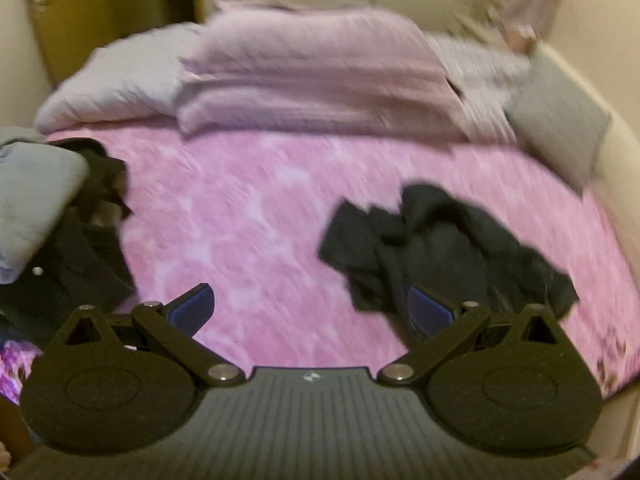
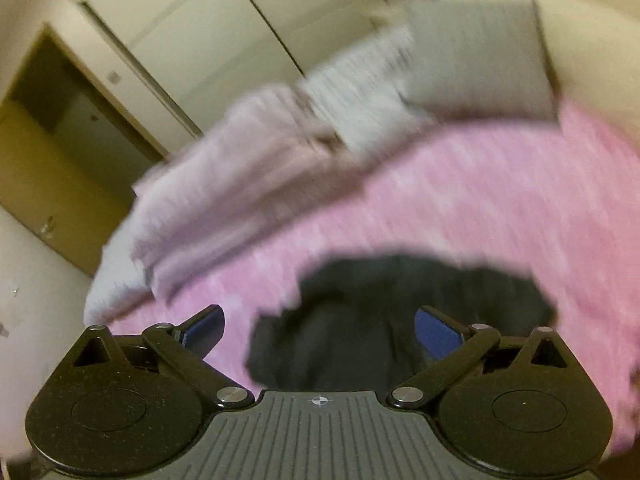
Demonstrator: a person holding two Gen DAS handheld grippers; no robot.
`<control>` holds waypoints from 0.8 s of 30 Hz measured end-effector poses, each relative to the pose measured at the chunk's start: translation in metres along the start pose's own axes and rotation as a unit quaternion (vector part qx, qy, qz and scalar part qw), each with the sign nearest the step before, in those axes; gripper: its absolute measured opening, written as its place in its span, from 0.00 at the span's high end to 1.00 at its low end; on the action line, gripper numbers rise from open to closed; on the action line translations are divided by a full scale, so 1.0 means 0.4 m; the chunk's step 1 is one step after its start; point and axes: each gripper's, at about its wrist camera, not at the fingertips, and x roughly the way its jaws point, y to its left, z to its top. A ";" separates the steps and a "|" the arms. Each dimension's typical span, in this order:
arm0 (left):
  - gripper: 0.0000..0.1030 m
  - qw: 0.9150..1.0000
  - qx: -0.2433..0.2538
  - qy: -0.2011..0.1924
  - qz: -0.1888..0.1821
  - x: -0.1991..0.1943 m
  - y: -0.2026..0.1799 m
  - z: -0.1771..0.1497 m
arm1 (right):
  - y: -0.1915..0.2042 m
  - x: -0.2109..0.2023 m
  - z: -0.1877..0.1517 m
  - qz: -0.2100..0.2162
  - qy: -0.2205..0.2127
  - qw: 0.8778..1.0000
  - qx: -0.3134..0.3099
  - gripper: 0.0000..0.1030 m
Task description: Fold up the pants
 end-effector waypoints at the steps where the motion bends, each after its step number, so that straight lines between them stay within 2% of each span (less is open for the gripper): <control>1: 0.01 1.000 0.012 0.009 -0.003 0.020 -0.025 -0.005 | 0.001 0.031 -0.036 -0.004 0.012 1.000 0.009 0.03; 2: 0.01 0.999 0.027 0.017 -0.006 0.032 -0.048 -0.006 | 0.005 0.074 -0.048 -0.010 0.021 1.000 0.017 0.03; 3: 0.01 0.999 0.043 0.022 -0.013 0.041 -0.066 -0.004 | -0.006 0.069 -0.092 -0.019 0.027 0.999 0.029 0.03; 6: 0.01 0.995 0.086 0.036 -0.030 0.075 -0.109 0.010 | 0.002 0.062 -0.156 -0.041 0.036 0.997 0.049 0.03; 12: 0.01 0.981 0.170 0.059 -0.067 0.147 -0.160 0.044 | 0.067 0.103 -0.231 -0.074 0.028 0.992 0.099 0.03; 19: 0.01 0.961 0.244 0.075 -0.101 0.186 -0.152 0.050 | 0.147 0.133 -0.347 -0.115 0.007 0.983 0.146 0.03; 24: 0.02 0.949 0.280 0.079 -0.123 0.206 -0.133 0.040 | 0.213 0.141 -0.422 -0.161 -0.012 0.977 0.140 0.03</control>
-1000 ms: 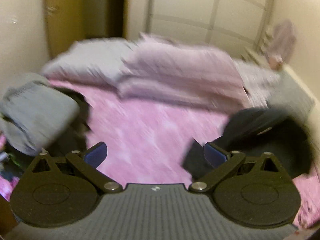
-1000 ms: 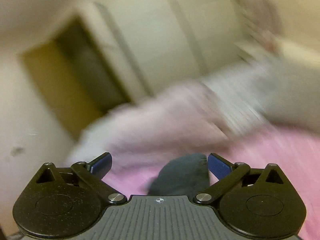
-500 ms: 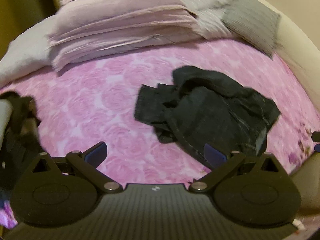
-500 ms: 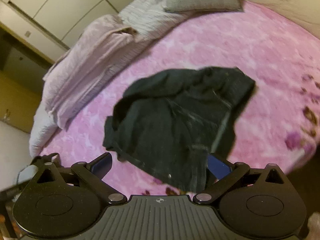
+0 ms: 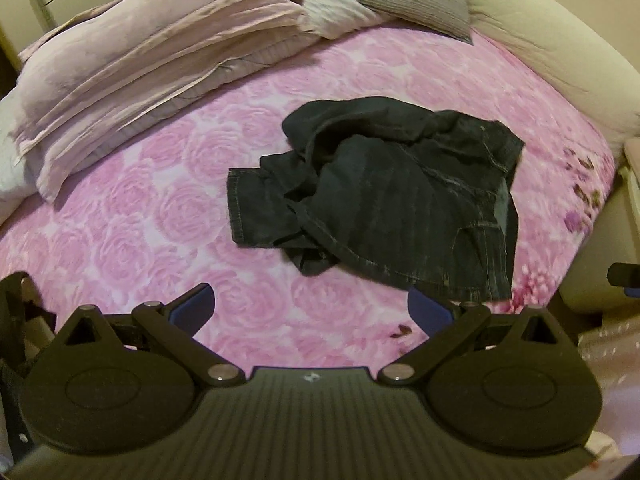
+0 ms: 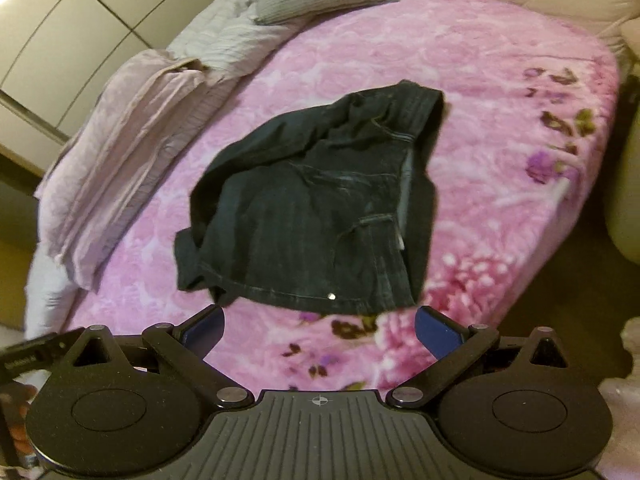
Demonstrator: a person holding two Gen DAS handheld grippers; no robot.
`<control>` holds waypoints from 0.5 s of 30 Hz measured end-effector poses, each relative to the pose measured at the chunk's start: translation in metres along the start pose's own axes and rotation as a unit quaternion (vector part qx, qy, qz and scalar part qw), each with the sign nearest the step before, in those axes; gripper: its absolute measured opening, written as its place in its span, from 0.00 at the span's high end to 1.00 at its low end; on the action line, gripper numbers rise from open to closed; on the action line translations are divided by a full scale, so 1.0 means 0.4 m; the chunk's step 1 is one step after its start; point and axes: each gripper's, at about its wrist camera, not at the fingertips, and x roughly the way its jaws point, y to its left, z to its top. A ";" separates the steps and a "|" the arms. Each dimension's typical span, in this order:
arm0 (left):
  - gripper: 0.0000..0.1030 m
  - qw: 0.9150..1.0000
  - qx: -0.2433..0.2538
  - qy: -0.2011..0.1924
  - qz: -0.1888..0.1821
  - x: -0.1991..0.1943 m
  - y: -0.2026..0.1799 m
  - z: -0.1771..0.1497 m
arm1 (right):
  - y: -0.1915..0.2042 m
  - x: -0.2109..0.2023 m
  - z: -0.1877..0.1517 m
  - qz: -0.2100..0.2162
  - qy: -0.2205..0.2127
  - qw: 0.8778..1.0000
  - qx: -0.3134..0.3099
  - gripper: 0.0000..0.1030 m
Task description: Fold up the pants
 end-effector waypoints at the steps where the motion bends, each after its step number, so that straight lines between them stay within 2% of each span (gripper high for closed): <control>1: 0.02 1.000 0.005 0.000 -0.003 0.002 0.002 -0.003 | 0.011 -0.006 -0.019 -0.009 -0.009 1.000 -0.007 0.03; 6: 0.02 0.999 0.026 0.000 -0.018 0.008 0.009 -0.019 | 0.039 -0.011 -0.070 -0.023 -0.024 0.999 -0.016 0.03; 15: 0.02 0.999 0.035 0.014 -0.018 0.043 0.029 -0.029 | 0.066 0.043 -0.094 -0.023 -0.011 1.000 -0.013 0.03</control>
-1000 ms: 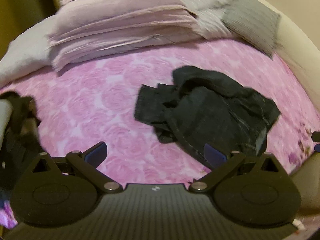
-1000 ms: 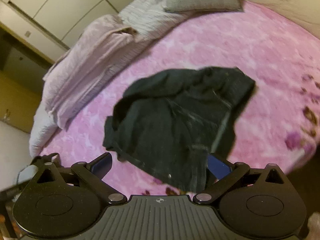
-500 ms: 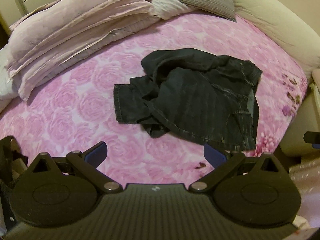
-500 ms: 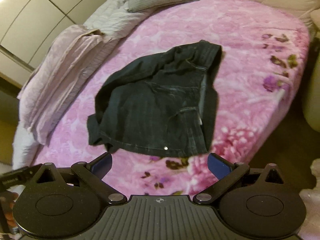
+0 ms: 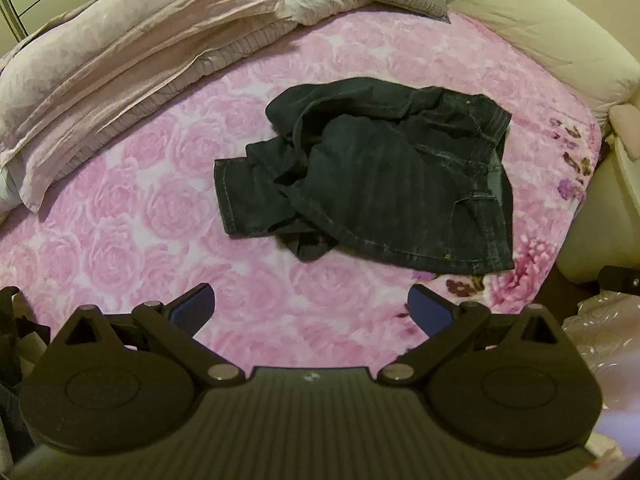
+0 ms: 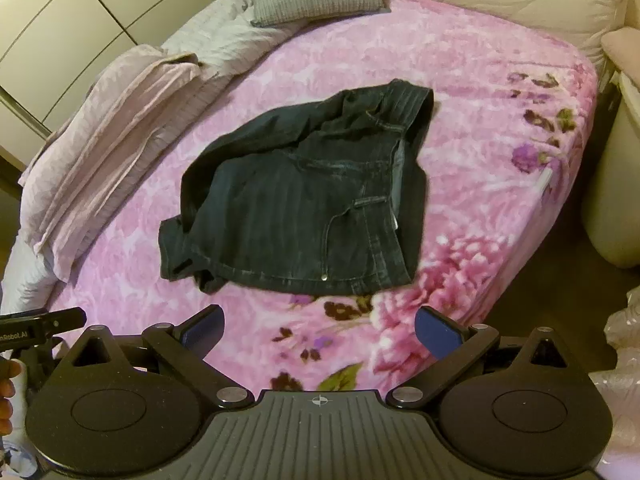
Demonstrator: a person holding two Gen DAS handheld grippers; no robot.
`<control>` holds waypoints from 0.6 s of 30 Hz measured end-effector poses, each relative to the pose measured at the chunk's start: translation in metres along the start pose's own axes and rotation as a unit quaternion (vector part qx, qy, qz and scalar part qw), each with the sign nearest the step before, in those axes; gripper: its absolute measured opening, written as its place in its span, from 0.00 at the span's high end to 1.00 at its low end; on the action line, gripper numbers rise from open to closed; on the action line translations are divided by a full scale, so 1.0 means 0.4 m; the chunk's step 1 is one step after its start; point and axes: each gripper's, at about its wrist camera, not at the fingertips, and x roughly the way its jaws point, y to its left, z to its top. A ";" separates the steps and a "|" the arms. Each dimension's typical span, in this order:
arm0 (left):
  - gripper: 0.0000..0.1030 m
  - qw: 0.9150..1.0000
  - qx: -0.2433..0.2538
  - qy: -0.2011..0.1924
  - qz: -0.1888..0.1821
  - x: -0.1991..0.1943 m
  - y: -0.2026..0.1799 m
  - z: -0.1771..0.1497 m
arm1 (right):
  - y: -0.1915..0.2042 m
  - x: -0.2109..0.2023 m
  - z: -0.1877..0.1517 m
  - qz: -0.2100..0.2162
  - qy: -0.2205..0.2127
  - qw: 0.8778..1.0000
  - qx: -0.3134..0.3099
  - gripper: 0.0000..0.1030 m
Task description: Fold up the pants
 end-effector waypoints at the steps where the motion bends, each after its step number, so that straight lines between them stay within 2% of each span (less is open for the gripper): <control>1: 0.02 1.000 0.000 0.002 0.001 0.005 0.003 0.000 | 0.003 0.008 0.001 0.000 0.002 1.000 -0.002 0.03; 12: 0.02 1.000 0.014 0.027 0.009 0.080 0.020 0.017 | 0.018 0.093 0.012 0.000 0.024 1.000 -0.017 0.03; 18: 0.02 0.999 0.023 0.035 0.004 0.117 0.013 0.030 | 0.009 0.119 0.017 -0.014 0.029 0.999 -0.014 0.03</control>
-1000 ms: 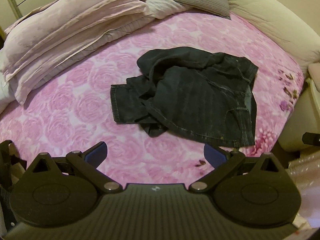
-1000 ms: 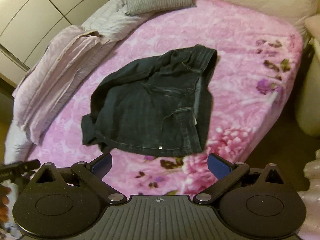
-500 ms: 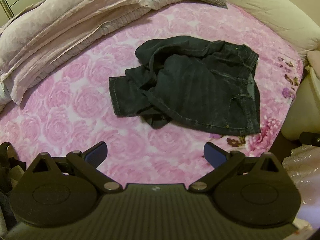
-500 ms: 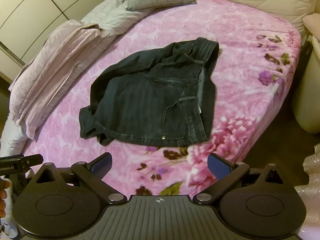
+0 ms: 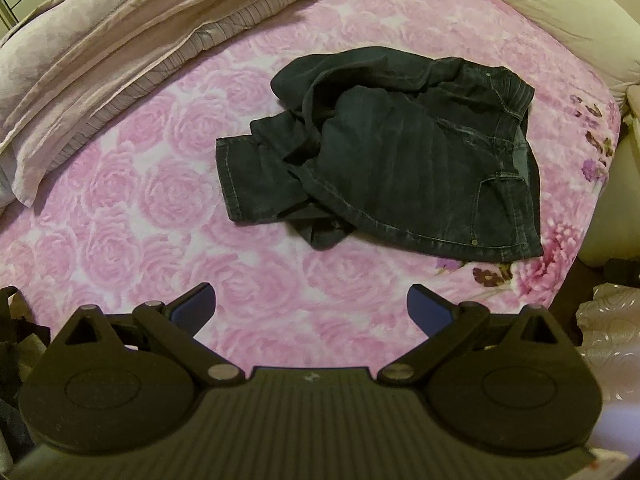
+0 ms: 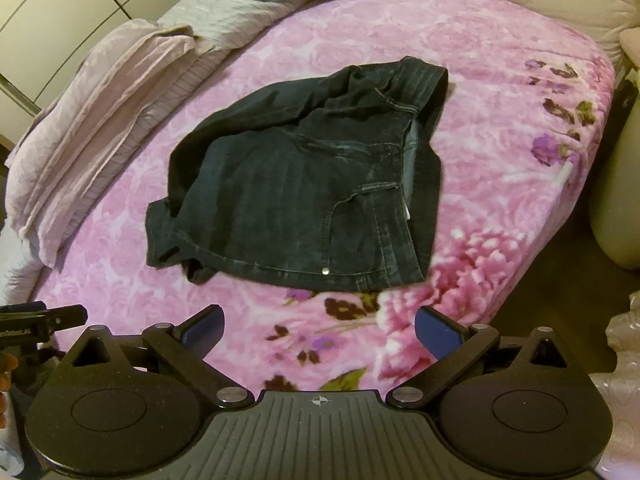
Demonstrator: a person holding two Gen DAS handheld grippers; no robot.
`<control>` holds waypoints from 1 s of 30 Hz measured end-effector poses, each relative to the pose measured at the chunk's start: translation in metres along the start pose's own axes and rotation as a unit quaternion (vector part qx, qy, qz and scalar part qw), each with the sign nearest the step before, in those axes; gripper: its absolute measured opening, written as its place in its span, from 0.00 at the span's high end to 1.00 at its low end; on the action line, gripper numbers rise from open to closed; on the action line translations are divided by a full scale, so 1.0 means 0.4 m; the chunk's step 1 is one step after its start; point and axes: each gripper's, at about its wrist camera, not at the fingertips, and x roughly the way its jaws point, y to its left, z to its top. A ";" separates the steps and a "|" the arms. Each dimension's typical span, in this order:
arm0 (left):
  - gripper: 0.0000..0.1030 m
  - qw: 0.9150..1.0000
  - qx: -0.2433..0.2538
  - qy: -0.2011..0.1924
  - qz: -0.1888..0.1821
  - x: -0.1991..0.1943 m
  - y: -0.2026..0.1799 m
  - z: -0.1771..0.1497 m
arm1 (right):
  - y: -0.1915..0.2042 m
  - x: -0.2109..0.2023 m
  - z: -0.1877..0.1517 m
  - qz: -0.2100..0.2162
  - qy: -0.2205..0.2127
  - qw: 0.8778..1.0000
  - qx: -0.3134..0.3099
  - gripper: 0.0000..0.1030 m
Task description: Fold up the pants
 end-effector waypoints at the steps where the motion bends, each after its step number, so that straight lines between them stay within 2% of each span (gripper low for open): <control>1: 0.02 1.000 0.001 0.000 -0.001 0.008 0.000 0.003 | -0.003 0.011 -0.001 -0.002 0.001 1.000 0.001 0.03; 4: 0.06 1.000 -0.006 0.003 -0.008 0.049 0.009 0.006 | -0.019 0.061 -0.007 0.011 0.006 1.000 0.018 0.04; 8: 0.10 0.999 -0.046 0.008 -0.021 0.124 0.048 0.000 | -0.069 0.174 -0.024 0.053 0.021 0.993 0.101 0.23; 11: 0.12 0.997 -0.079 0.013 -0.019 0.183 0.089 -0.006 | -0.122 0.262 -0.041 0.076 0.024 0.981 0.177 0.35; 12: 0.12 0.996 -0.090 0.015 -0.019 0.198 0.101 -0.008 | -0.141 0.291 -0.047 0.082 0.021 0.975 0.204 0.39; 15: 0.13 0.993 -0.119 0.019 -0.015 0.241 0.143 -0.013 | -0.193 0.375 -0.071 0.073 0.015 0.958 0.278 0.41; 18: 0.13 0.991 -0.135 0.017 -0.008 0.273 0.177 -0.010 | -0.249 0.436 -0.091 0.065 -0.012 0.931 0.358 0.41; 21: 0.13 0.989 -0.148 0.010 -0.006 0.297 0.200 -0.003 | -0.294 0.481 -0.093 0.079 -0.041 0.899 0.430 0.41; 22: 0.13 0.989 -0.150 0.008 -0.004 0.307 0.204 -0.001 | -0.299 0.484 -0.088 0.081 -0.047 0.894 0.438 0.42; 23: 0.15 0.988 -0.152 0.007 -0.002 0.318 0.207 0.003 | -0.301 0.480 -0.074 0.080 -0.057 0.896 0.433 0.58; 24: 0.15 0.988 -0.153 0.007 -0.002 0.326 0.206 0.008 | -0.302 0.473 -0.060 0.078 -0.069 0.904 0.416 1.00; 25: 0.16 0.988 -0.154 0.006 -0.003 0.335 0.207 0.011 | -0.308 0.463 -0.034 0.077 -0.075 0.916 0.386 1.00; 26: 0.17 0.988 -0.155 0.008 -0.003 0.345 0.206 0.015 | -0.314 0.451 -0.015 0.078 -0.084 0.922 0.371 1.00; 30: 0.25 0.988 -0.155 0.007 -0.013 0.368 0.192 0.034 | -0.379 0.321 0.091 0.075 -0.175 0.922 0.339 1.00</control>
